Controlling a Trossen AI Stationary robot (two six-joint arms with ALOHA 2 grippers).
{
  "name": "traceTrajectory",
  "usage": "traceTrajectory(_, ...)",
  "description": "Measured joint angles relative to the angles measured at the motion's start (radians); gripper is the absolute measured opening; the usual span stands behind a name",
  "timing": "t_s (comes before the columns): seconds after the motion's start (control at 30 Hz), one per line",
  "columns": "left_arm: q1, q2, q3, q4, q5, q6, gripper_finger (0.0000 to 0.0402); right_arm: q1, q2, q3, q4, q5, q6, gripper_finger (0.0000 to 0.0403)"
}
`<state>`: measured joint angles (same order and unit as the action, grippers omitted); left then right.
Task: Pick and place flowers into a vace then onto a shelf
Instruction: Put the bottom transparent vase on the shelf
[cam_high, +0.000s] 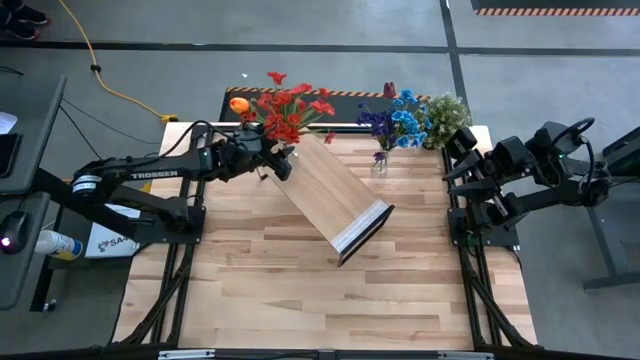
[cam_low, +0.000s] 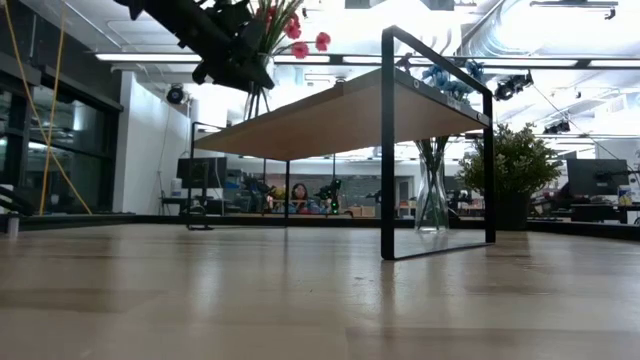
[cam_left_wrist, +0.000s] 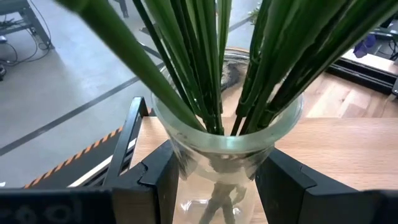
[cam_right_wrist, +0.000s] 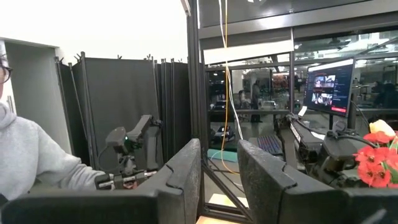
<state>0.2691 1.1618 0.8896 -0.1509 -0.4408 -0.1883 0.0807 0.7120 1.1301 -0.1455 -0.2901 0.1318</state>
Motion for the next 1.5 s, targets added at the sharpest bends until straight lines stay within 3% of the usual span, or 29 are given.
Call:
traceTrajectory(0.3, 0.000, 0.000, 0.000, -0.003, 0.000, 0.000, 0.0206, 0.000, 0.000, 0.000, 0.000, 0.019, 0.000, 0.0098)
traceTrajectory(0.53, 0.000, 0.000, -0.002, -0.012, -0.022, -0.005, 0.0306, 0.000, 0.000, 0.000, 0.000, 0.019, 0.001, 0.0099)
traceTrajectory(0.67, 0.000, 0.000, -0.002, -0.010, -0.022, -0.008, 0.0329, 0.000, 0.000, 0.000, 0.000, 0.019, 0.001, 0.0099)
traceTrajectory(1.5, -0.001, 0.000, -0.002, -0.053, -0.055, -0.019, 0.0333, 0.000, 0.000, 0.000, 0.000, 0.019, 0.002, 0.0099)
